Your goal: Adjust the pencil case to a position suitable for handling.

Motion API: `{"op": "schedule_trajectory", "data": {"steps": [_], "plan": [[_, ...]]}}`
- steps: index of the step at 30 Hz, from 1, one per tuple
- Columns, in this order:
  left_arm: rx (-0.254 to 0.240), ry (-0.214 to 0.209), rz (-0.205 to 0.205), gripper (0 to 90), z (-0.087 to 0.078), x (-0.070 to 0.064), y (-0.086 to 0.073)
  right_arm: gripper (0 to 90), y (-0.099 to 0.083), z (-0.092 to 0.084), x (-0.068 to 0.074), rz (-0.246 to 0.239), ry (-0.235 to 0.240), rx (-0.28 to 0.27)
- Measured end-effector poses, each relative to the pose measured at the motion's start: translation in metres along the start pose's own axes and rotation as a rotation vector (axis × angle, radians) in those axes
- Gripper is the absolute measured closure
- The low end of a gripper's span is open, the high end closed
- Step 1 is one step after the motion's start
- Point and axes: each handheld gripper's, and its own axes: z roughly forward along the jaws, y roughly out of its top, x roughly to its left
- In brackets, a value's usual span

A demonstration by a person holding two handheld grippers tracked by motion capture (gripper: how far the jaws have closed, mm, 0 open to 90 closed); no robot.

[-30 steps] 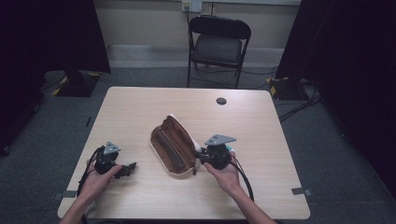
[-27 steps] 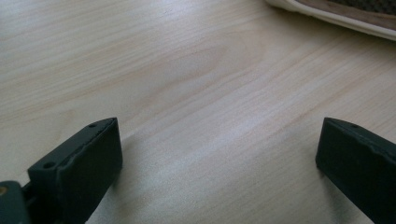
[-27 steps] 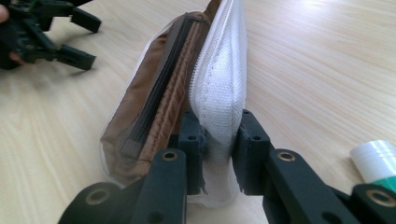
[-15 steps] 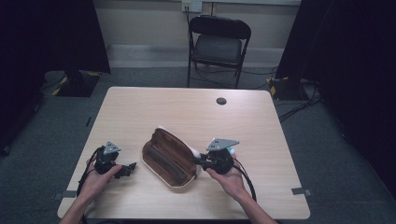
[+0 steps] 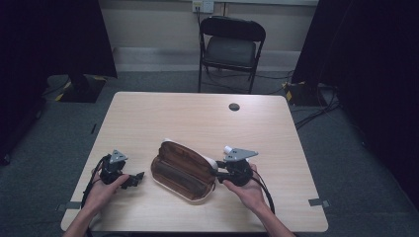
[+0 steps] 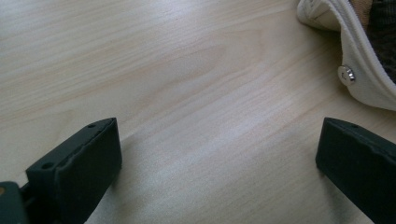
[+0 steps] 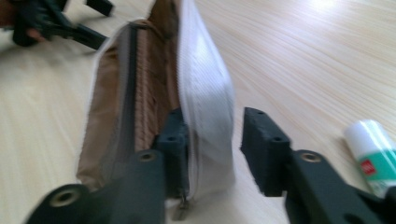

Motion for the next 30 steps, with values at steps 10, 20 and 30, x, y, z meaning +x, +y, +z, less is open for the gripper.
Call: {"op": "schedule_trajectory", "data": {"steps": [10, 20, 30], "plan": [[0.0, 0.0, 0.0, 0.0, 0.0, 0.0, 0.0, 58.5, -0.009, 0.002, -0.011, 0.059, -0.092, -0.001], [0.0, 0.0, 0.0, 0.0, 0.0, 0.0, 0.0, 76.1, -0.008, 0.008, -0.022, 0.081, -0.167, 0.006], [0.0, 0.0, 0.0, 0.0, 0.0, 0.0, 0.0, 78.8, -0.007, 0.01, -0.047, 0.117, -0.203, -0.01]]}}
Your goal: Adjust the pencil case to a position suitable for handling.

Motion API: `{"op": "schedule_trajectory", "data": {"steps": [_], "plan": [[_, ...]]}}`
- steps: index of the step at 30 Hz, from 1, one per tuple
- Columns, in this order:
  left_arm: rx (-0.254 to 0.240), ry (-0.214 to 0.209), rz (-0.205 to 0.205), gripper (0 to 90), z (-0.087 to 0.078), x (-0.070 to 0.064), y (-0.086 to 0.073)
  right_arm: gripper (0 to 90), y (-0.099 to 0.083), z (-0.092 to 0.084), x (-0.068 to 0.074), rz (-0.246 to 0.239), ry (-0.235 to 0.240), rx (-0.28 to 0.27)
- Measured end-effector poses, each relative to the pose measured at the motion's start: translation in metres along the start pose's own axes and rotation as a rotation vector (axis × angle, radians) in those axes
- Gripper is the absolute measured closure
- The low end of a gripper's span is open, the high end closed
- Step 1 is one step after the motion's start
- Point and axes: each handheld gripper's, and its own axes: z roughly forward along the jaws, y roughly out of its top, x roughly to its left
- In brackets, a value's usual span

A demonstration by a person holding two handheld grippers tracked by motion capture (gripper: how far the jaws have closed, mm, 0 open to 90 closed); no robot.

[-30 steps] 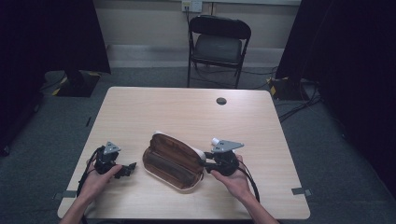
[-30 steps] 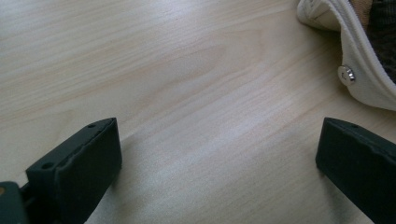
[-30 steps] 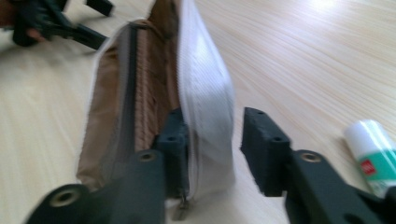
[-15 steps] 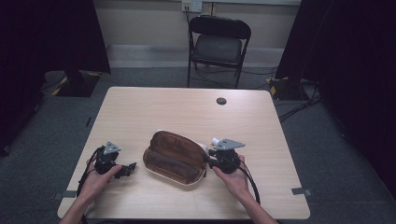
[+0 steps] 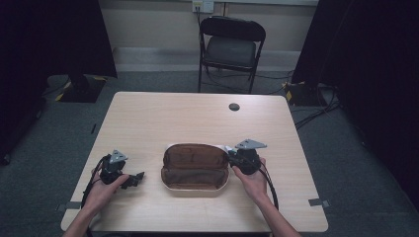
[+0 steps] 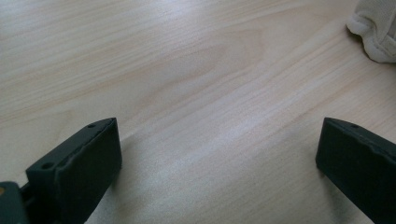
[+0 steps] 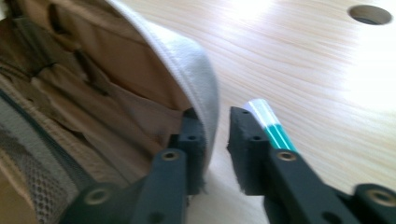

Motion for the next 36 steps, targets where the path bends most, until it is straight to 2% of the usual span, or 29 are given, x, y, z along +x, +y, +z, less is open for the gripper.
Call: {"op": "schedule_trajectory", "data": {"steps": [1, 8, 11, 12, 18, 27, 30, 31, 36], "plan": [[0.0, 0.0, 0.0, 0.0, 0.0, 0.0, 0.0, 79.8, 0.001, 0.001, 0.0, -0.016, 0.007, -0.002], [0.0, 0.0, 0.0, 0.0, 0.0, 0.0, 0.0, 80.8, 0.008, 0.01, -0.001, -0.005, 0.024, -0.011], [0.0, 0.0, 0.0, 0.0, 0.0, 0.0, 0.0, 73.4, 0.01, 0.012, -0.001, 0.009, 0.052, -0.012], [0.0, 0.0, 0.0, 0.0, 0.0, 0.0, 0.0, 73.4, 0.01, 0.012, -0.001, 0.009, 0.052, -0.012], [0.0, -0.001, 0.0, 0.0, 0.0, 0.0, 0.0, 66.9, 0.012, 0.005, -0.004, 0.034, 0.087, -0.027], [0.0, -0.004, 0.002, 0.0, 0.0, 0.001, 0.0, 62.0, 0.007, -0.002, -0.009, 0.042, 0.092, -0.03], [0.0, -0.004, 0.002, 0.0, 0.0, 0.001, 0.0, 60.0, 0.007, -0.008, -0.012, 0.044, 0.095, -0.04], [0.0, -0.004, 0.002, 0.0, 0.0, 0.001, 0.0, 56.9, 0.007, -0.011, -0.013, 0.05, 0.111, -0.044], [0.001, -0.004, 0.003, 0.0, 0.0, 0.001, 0.0, 55.8, 0.007, -0.019, -0.018, 0.053, 0.118, -0.056]]}}
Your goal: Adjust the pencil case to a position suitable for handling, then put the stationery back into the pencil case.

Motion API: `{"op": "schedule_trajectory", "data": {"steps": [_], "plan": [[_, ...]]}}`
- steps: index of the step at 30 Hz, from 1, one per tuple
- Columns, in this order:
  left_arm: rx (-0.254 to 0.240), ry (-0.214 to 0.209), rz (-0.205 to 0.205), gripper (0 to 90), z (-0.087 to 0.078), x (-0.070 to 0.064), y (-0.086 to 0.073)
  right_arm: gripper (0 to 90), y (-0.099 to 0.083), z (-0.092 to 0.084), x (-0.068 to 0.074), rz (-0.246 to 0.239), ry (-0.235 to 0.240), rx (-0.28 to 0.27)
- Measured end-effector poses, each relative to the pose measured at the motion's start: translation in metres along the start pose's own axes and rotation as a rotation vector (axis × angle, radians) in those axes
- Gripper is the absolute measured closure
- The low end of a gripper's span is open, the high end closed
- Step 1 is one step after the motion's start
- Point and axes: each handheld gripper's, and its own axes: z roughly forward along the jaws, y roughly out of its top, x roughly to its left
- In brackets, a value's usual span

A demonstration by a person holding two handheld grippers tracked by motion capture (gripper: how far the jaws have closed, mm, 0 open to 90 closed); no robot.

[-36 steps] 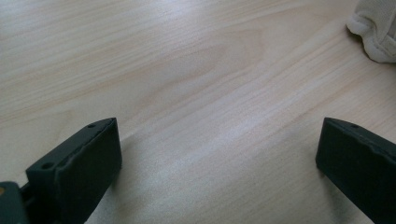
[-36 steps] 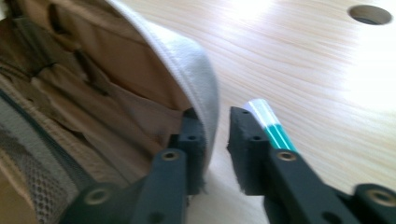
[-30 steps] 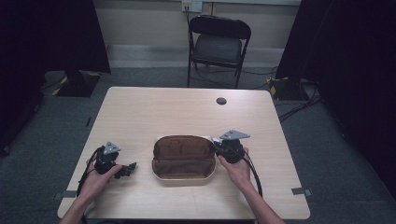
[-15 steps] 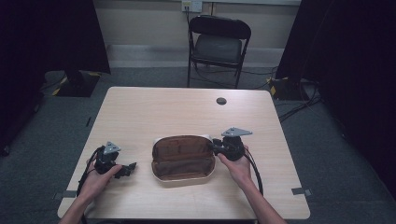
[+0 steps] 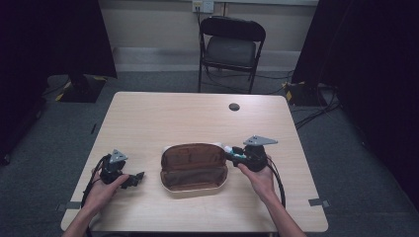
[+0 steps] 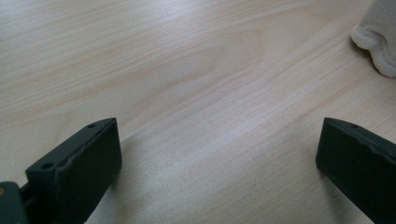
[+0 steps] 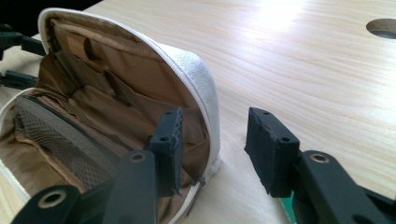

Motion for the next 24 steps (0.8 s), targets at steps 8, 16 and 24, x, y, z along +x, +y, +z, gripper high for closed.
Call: {"op": "schedule_trajectory", "data": {"steps": [8, 16, 24], "plan": [[0.0, 0.0, 0.0, 0.0, 0.0, 0.0, 0.0, 54.9, -0.002, -0.012, -0.008, -0.009, -0.043, 0.0], [0.0, 0.0, 0.001, 0.0, 0.0, 0.0, 0.0, 51.1, -0.014, -0.01, -0.037, 0.019, -0.121, 0.058], [0.0, 0.0, 0.0, 0.0, 0.0, 0.0, 0.0, 48.3, -0.019, 0.0, -0.046, 0.026, -0.141, 0.092]]}}
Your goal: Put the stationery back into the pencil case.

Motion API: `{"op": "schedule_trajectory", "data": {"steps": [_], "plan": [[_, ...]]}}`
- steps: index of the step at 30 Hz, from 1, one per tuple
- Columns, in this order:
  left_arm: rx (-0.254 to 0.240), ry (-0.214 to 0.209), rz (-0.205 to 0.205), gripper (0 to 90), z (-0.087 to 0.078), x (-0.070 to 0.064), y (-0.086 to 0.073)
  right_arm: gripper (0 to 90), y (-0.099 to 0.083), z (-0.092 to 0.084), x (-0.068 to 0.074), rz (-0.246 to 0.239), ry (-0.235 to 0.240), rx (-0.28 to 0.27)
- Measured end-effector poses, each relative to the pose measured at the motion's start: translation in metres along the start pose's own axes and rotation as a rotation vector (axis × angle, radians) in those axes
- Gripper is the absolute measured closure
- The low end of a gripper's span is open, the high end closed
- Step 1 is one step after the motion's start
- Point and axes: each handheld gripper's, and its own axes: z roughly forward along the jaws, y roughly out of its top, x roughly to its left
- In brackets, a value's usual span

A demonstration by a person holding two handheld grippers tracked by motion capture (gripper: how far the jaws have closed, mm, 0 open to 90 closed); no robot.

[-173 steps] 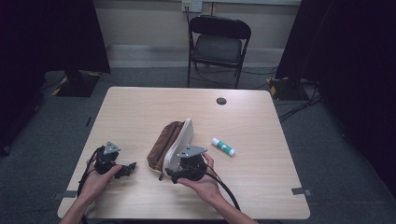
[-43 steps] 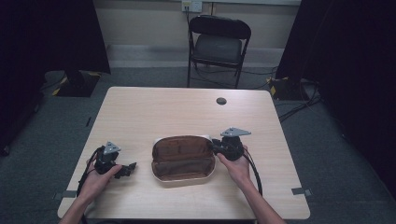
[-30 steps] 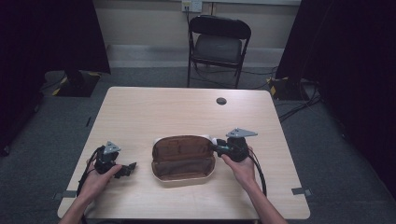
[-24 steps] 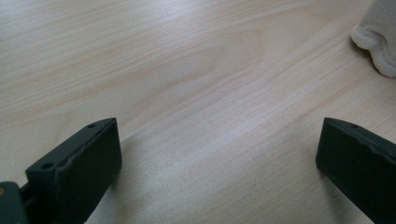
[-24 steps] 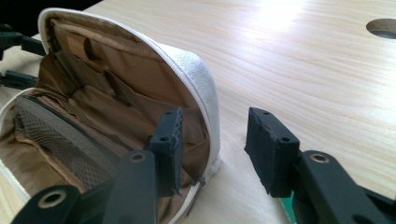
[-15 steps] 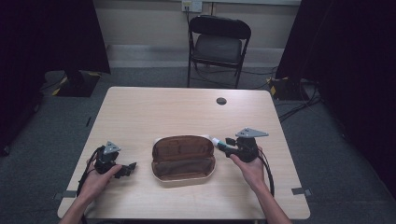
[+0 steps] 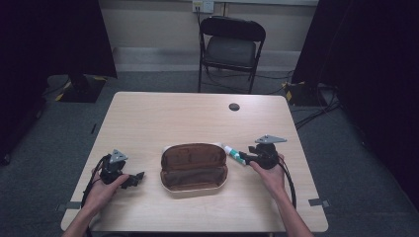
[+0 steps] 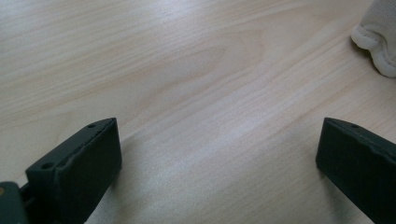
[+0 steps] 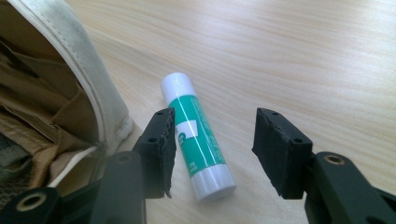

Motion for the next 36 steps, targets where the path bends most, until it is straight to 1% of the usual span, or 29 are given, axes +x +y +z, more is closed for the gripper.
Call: {"op": "schedule_trajectory", "data": {"steps": [1, 3, 4, 6, 7, 12, 14, 15, 16, 18, 19, 22, 23, 24, 25, 27, 29, 30, 31, 33, 36], "plan": [[-0.001, 0.0, 0.001, 0.0, 0.0, 0.0, 0.0, 48.3, -0.001, 0.003, -0.001, -0.004, 0.0, 0.012], [-0.002, 0.0, 0.0, 0.0, 0.0, 0.0, 0.0, 47.9, -0.002, 0.005, -0.001, -0.002, 0.0, 0.018], [-0.001, 0.0, 0.006, 0.0, 0.0, 0.0, 0.0, 47.8, -0.003, 0.007, -0.001, -0.003, 0.0, 0.022], [-0.005, -0.001, -0.004, 0.0, 0.001, 0.0, 0.0, 47.8, -0.003, 0.009, -0.001, -0.005, 0.0, 0.032], [-0.004, -0.001, -0.004, 0.0, 0.001, 0.0, 0.001, 47.8, -0.005, 0.012, 0.0, -0.004, 0.008, 0.044], [-0.005, -0.001, -0.003, 0.0, 0.001, 0.0, 0.001, 48.5, -0.007, 0.018, 0.001, -0.016, 0.008, 0.063], [-0.005, -0.001, -0.004, 0.0, 0.001, 0.0, 0.001, 50.9, -0.008, 0.023, 0.001, -0.014, 0.003, 0.077], [-0.005, -0.001, -0.004, 0.0, 0.001, 0.0, 0.001, 52.2, -0.01, 0.028, 0.002, -0.017, 0.003, 0.088], [-0.005, -0.001, -0.004, 0.0, 0.001, 0.0, 0.001, 52.2, -0.01, 0.028, 0.002, -0.017, 0.003, 0.088], [-0.005, -0.001, -0.004, 0.0, 0.001, 0.0, 0.001, 54.2, -0.011, 0.031, 0.004, -0.042, -0.007, 0.102], [-0.006, -0.002, -0.005, 0.0, 0.001, 0.0, 0.001, 54.5, -0.011, 0.032, 0.006, -0.043, -0.014, 0.1], [-0.006, -0.001, -0.004, 0.0, 0.001, 0.0, 0.001, 56.6, -0.012, 0.032, 0.007, -0.047, -0.025, 0.092], [0.002, -0.001, 0.003, 0.0, 0.001, 0.001, 0.001, 62.2, -0.013, 0.031, 0.008, -0.049, -0.033, 0.085], [-0.001, -0.001, -0.001, 0.0, 0.002, 0.001, 0.001, 62.2, -0.013, 0.031, 0.008, -0.049, -0.033, 0.085], [-0.003, 0.001, 0.001, 0.0, 0.002, 0.001, 0.002, 65.3, -0.014, 0.031, 0.009, -0.058, -0.044, 0.082], [-0.002, 0.005, -0.002, 0.0, 0.004, 0.0, 0.004, 65.6, -0.015, 0.029, 0.009, -0.061, -0.053, 0.079], [-0.002, 0.005, 0.0, 0.0, 0.004, 0.0, 0.004, 65.9, -0.016, 0.028, 0.008, -0.052, -0.063, 0.082], [-0.003, 0.005, -0.007, 0.0, 0.004, 0.0, 0.004, 65.9, -0.016, 0.028, 0.008, -0.052, -0.063, 0.082], [-0.003, 0.005, -0.006, 0.0, 0.004, 0.0, 0.004, 66.0, -0.016, 0.028, 0.008, -0.049, -0.06, 0.08], [-0.003, 0.005, -0.006, 0.0, 0.004, 0.0, 0.004, 66.0, -0.015, 0.027, 0.006, -0.026, -0.046, 0.086], [-0.004, 0.005, -0.008, 0.0, 0.004, 0.0, 0.004, 66.0, -0.015, 0.026, 0.004, -0.018, -0.043, 0.088]]}}
